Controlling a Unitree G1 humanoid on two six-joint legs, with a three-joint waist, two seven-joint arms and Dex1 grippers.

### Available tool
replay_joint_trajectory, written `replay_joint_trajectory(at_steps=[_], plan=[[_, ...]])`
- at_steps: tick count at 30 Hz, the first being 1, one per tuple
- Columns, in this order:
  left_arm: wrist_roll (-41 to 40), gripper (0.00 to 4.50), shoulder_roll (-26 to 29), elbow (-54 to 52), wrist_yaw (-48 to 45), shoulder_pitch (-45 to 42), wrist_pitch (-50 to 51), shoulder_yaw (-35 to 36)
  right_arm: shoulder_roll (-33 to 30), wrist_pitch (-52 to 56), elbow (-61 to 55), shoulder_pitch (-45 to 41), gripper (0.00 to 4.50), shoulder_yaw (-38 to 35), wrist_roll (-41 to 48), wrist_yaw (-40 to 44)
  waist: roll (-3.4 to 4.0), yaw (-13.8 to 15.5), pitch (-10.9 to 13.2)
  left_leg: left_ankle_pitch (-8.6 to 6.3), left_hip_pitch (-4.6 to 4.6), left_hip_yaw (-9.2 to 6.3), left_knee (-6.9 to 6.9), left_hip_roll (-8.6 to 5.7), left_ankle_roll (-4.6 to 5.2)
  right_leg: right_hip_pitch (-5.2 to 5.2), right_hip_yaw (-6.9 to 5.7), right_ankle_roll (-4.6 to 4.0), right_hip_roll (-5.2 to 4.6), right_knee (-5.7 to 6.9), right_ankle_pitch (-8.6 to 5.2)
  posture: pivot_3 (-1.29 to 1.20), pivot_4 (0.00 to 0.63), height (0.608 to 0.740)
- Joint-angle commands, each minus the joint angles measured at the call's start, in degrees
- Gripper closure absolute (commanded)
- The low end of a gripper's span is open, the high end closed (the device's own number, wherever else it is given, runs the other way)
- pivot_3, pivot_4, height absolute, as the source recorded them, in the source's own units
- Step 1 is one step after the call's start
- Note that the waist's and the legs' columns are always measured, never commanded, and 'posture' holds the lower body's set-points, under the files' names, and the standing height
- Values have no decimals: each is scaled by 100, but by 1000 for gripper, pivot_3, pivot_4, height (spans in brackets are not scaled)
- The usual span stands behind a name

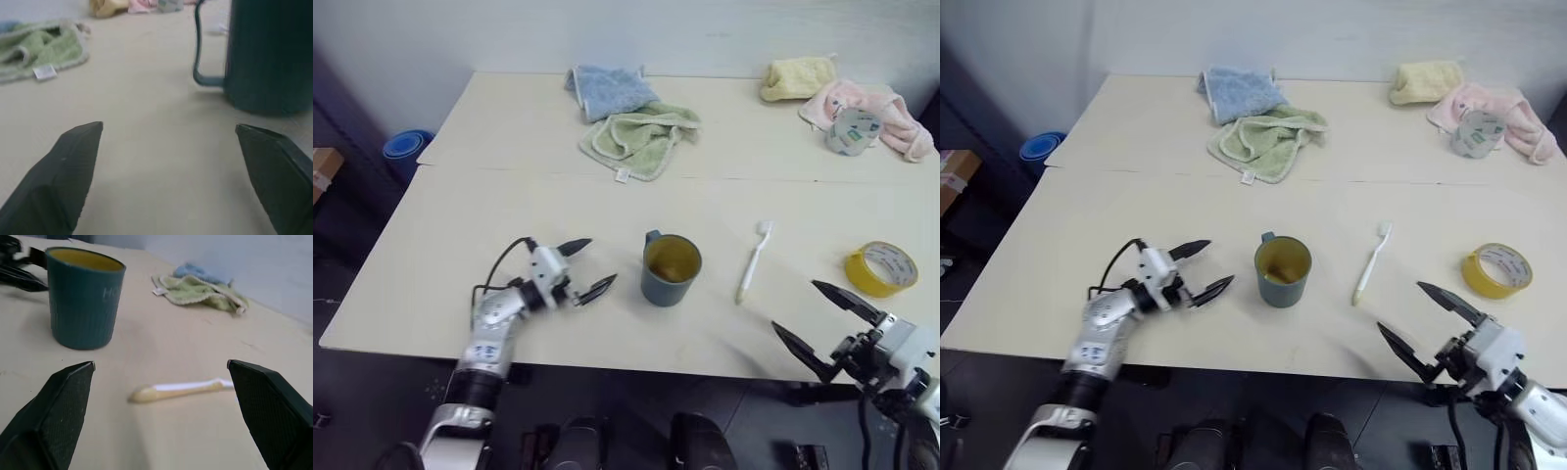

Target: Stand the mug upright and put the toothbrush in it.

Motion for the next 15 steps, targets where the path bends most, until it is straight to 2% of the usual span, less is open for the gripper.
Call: replay_joint_trajectory(at_steps=[1, 4, 7, 10, 13, 14, 15], plan=[[-1142, 34, 1106, -1031, -1340, 490, 1164, 505, -152, 126, 195, 456, 0, -760, 361, 139, 0, 16, 0, -1, -1, -1, 0, 0, 0, 0, 0, 0, -1, 0, 0, 0, 150, 740], [-1413, 34, 1942, -1361, -1794, 999, 1694, 920, -196, 359, 479, 715, 0, -1033, 486, 242, -5, 1, 4, -4, -1, -8, 3, 2, -1, 6, 1, -2, 1, -5, -1, 0, 150, 740], [-1659, 34, 2222, -1791, -1781, 1468, 2105, 1263, -237, 996, 168, 711, 0, -1006, 779, 60, 3, -12, 6, -6, 2, -5, 0, 4, 0, 8, 6, -5, 0, -9, -3, 0, 150, 740], [-1899, 34, 2123, -2332, -1569, 1790, 2394, 1479, -655, 2545, -900, 313, 0, -569, 1271, -817, 9, -16, 7, -7, 4, -8, 1, 6, 1, 7, 15, -5, -1, -8, -3, 0, 150, 740], [-2007, 34, 1926, -2733, -1311, 1777, 2545, 1499, -1677, 5198, -1448, -825, 0, 31, 1864, -2476, 11, -96, 11, -7, 11, -25, 5, 21, 0, 1, 34, -10, 0, 1, -1, 0, 150, 740], [-2021, 34, 1891, -2809, -1261, 1763, 2603, 1495, -1857, 5684, -1492, -1092, 0, 134, 2008, -2735, 11, -108, 11, -6, 9, -25, 10, 17, 0, -1, 37, -14, 1, -2, -2, 0, 150, 740], [-2111, 34, 1850, -2969, -1221, 1765, 2712, 1485, -1976, 6416, -1403, -1704, 0, 335, 2374, -3204, 10, -93, 10, -6, 8, -29, 10, 15, 0, -1, 35, -18, 0, 2, -2, 0, 150, 740]])
